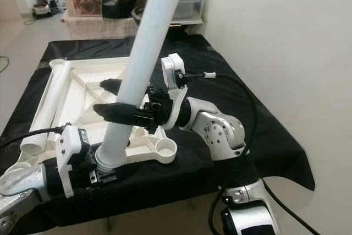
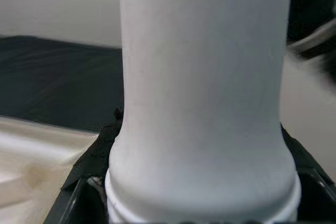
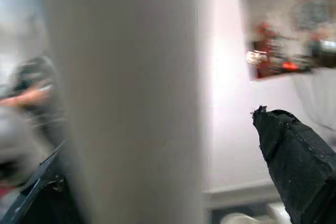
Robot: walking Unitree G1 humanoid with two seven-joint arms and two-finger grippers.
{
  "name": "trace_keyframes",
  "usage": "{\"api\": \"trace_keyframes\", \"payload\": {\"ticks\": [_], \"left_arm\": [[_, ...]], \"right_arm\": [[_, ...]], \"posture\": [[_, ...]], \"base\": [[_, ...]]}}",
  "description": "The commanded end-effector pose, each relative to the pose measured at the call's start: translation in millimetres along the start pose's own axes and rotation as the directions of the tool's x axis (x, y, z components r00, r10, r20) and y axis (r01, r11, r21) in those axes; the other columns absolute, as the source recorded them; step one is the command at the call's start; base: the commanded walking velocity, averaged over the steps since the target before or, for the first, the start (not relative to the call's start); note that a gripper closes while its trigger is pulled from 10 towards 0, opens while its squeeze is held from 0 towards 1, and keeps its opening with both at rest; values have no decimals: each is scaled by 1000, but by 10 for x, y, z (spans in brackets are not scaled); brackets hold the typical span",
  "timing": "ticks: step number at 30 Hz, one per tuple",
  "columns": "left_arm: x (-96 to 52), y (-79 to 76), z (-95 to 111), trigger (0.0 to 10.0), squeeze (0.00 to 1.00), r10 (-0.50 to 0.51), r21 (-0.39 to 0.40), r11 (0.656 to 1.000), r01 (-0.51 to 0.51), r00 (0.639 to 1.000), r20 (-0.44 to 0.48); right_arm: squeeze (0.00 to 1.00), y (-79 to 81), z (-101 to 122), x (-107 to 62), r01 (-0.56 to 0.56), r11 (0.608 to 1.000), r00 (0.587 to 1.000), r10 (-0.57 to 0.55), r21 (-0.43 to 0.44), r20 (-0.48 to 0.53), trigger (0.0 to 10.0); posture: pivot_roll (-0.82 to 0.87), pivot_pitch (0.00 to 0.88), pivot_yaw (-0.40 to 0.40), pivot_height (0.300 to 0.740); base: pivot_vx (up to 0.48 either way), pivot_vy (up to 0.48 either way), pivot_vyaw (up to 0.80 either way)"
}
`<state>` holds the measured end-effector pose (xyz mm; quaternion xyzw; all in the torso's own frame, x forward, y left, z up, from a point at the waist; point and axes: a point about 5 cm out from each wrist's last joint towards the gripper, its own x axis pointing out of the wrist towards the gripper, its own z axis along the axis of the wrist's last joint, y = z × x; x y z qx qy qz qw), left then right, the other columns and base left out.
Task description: Building children table
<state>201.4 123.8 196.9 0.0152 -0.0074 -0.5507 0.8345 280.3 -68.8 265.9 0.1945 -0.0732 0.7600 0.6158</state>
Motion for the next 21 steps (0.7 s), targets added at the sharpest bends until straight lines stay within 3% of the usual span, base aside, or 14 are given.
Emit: {"api": "trace_keyframes", "payload": {"ticks": [1,6,9,16,21], "left_arm": [[11,-107,66,10000,0,-85,-30,996,86,996,36],[21,-197,50,10000,0,-180,-58,982,180,984,14],[-13,-293,52,10000,0,-335,-139,934,330,942,-13],[-57,-306,65,10000,0,-394,-178,906,383,919,-26],[-93,-360,45,10000,0,-444,-252,868,427,896,-12]], "right_arm": [[0,109,19,53,-105,994,995,105,-6,-4,10000],[0,176,-37,92,-159,987,986,159,0,-43,10000],[0,284,-119,157,-266,964,958,267,26,-101,10000],[0,339,-111,190,-316,948,942,319,43,-105,10000],[0,424,-78,195,-368,927,923,374,77,-87,10000]], "posture": [[65,0,-56,740],[67,0,-51,740],[62,0,-40,740],[50,0,-28,740],[43,0,-12,740]], "base": [[0,0,0],[0,0,0],[0,0,0],[0,0,0],[0,0,0]]}}
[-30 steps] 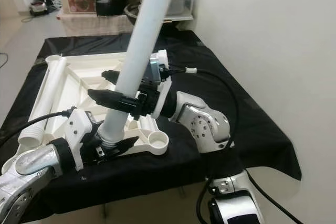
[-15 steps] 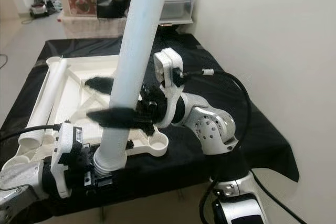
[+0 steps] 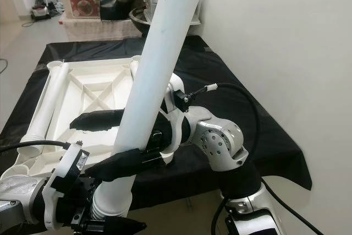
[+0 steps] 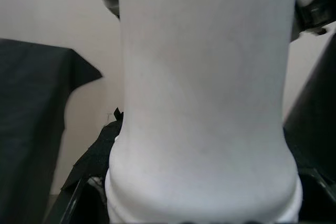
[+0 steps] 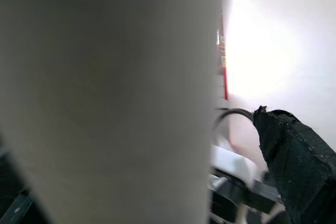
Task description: Building children table
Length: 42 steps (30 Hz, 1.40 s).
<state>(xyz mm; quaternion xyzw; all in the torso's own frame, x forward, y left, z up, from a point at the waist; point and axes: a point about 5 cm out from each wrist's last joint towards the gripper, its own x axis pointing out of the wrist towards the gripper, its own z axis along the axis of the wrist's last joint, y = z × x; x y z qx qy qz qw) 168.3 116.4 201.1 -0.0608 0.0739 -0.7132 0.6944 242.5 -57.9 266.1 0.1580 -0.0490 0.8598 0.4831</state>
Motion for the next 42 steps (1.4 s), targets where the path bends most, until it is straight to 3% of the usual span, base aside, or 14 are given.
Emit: {"api": "trace_keyframes", "payload": {"ticks": [1,3,10,11,14,15,16,17,29,35,36,42], "left_arm": [[-16,-36,-17,10000,0,-24,-35,999,23,1000,-20],[-30,-67,-20,10000,0,-55,-72,996,54,998,-15],[-43,-55,36,10000,0,-100,-114,988,103,994,35],[-39,-42,58,10000,0,-113,-118,986,118,993,44],[-39,-42,58,10000,0,-113,-118,986,118,993,44],[-37,-34,71,10000,0,-125,-120,984,129,991,45],[-37,-34,71,10000,0,-125,-120,984,129,991,45],[-41,-34,69,10000,0,-137,-120,983,140,990,31],[-87,-40,53,10000,0,-147,-139,980,144,989,-12],[-153,19,46,10000,0,-104,-128,987,98,994,-43],[-164,70,42,10000,1000,-61,-113,992,58,998,-27],[-243,211,74,10000,1000,58,-67,996,-57,998,27]], "right_arm": [[0,72,36,54,-59,998,998,59,-2,2,10000],[0,154,22,74,-119,992,993,119,31,-5,10000],[0,213,95,164,-203,979,979,203,17,29,10000],[0,217,109,201,-224,974,974,224,4,38,8157],[0,217,109,201,-224,974,974,224,4,38,8157],[0,219,105,225,-237,971,971,237,-3,39,6588],[0,219,105,225,-237,971,971,237,-3,39,6588],[0,221,71,234,-246,969,969,246,2,30,0],[0,236,-30,153,-236,970,972,237,47,3,0],[0,222,-30,130,-216,975,976,215,60,9,0],[0,219,-29,128,-210,976,978,210,61,14,0],[0,196,-23,106,-179,982,984,178,52,30,0]], "posture": [[43,0,-12,740],[44,0,-7,740],[34,0,-5,740],[34,0,-5,740],[34,0,-5,740],[34,0,-5,740],[34,0,-5,740],[37,0,-2,740],[35,0,3,740],[36,0,3,740],[39,0,0,740],[35,0,0,740]], "base": [[0,0,0],[0,0,0],[0,0,0],[0,0,0],[0,0,0],[0,0,0],[0,0,0],[0,0,0],[0,0,0],[0,0,0],[0,0,0],[0,0,0]]}}
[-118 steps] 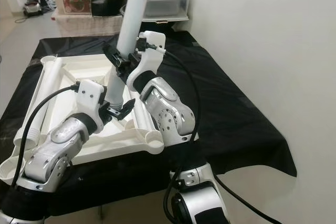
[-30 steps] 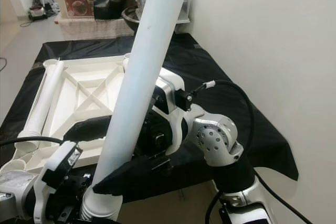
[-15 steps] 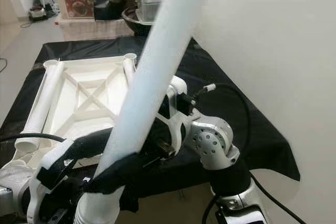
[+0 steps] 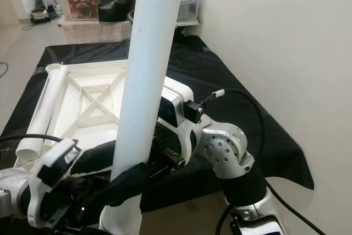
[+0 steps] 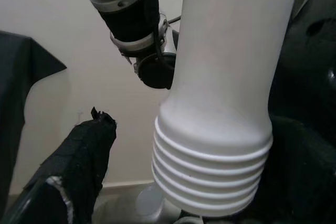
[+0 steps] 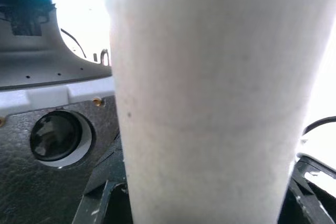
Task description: Building children table
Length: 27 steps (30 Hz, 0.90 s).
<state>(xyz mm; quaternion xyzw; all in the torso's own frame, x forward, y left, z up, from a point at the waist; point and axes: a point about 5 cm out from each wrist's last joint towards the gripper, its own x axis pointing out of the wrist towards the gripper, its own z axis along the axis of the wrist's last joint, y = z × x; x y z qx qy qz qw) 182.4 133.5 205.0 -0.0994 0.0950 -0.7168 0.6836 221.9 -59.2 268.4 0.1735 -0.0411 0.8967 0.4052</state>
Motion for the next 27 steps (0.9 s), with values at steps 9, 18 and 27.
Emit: {"api": "trace_keyframes", "payload": {"ticks": [9,18,27], "left_arm": [[-276,-139,180,10000,1000,132,77,988,-136,990,58],[-475,-294,43,10000,0,302,97,949,-301,953,11],[-1029,264,-27,10000,0,923,85,302,-950,313,225]], "right_arm": [[0,-209,63,-343,244,964,969,-248,-106,-21,0],[0,-384,216,-686,456,855,878,-478,-246,-36,0],[0,-590,404,-989,733,589,659,-739,-341,140,0]], "posture": [[54,0,-23,740],[95,0,-48,740],[110,0,-62,740]], "base": [[0,0,0],[0,0,0],[0,0,0]]}}
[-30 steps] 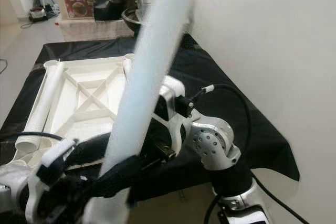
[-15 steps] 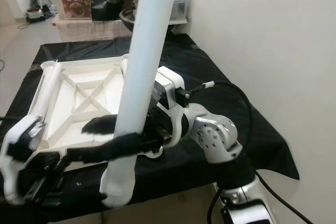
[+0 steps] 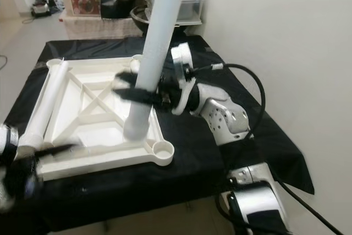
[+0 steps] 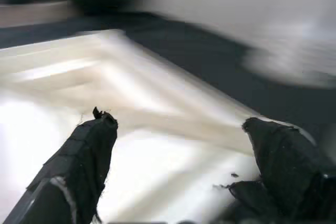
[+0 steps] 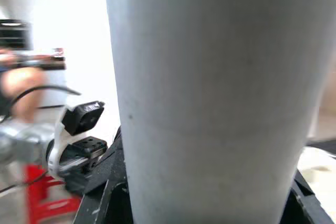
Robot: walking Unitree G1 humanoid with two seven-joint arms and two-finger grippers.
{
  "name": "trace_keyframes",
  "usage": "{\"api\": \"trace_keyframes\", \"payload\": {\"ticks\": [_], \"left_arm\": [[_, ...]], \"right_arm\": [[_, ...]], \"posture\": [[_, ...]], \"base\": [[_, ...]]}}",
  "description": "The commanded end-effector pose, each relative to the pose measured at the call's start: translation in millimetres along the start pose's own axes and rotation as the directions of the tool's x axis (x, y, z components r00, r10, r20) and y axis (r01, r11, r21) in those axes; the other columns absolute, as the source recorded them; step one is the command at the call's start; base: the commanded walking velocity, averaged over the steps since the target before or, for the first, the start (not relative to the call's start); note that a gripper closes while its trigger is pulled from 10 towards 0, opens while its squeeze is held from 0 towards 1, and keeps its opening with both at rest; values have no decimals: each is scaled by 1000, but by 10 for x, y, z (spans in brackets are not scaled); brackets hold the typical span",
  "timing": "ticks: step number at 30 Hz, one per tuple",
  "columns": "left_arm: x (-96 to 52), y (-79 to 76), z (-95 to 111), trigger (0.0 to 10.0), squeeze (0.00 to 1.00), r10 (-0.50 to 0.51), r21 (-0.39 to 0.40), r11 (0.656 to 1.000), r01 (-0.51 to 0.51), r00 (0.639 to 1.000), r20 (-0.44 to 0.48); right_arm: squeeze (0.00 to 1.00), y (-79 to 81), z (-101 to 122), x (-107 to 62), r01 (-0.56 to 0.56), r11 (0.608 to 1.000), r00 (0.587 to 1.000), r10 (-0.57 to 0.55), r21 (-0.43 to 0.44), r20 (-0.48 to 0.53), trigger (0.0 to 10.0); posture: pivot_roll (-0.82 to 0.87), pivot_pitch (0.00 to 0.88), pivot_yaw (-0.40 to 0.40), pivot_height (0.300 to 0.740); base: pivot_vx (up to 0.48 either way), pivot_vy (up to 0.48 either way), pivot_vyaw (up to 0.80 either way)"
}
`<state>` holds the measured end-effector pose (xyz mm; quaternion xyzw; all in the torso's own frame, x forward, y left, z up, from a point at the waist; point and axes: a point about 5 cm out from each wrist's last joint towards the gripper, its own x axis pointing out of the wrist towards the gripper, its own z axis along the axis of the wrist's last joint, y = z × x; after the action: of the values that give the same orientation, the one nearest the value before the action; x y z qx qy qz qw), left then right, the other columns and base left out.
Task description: Building children table
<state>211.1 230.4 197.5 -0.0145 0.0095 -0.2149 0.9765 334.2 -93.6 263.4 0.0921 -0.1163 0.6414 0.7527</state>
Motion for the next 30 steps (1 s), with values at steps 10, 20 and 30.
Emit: {"api": "trace_keyframes", "payload": {"ticks": [10,20,30], "left_arm": [[47,-181,-241,10000,0,172,-51,984,-171,985,17],[180,-222,-340,10000,0,198,-5,980,-198,980,-2],[191,-221,-454,10000,0,247,18,969,-247,969,-18]], "right_arm": [[0,-194,19,-82,158,987,987,-157,-32,28,0],[0,-148,-197,-146,149,985,986,-155,-92,-66,0],[0,-134,-441,-520,204,955,924,-261,-215,-279,0]], "posture": [[122,0,-65,740],[112,0,-44,740],[82,0,-47,740]], "base": [[0,0,0],[0,0,0],[0,0,0]]}}
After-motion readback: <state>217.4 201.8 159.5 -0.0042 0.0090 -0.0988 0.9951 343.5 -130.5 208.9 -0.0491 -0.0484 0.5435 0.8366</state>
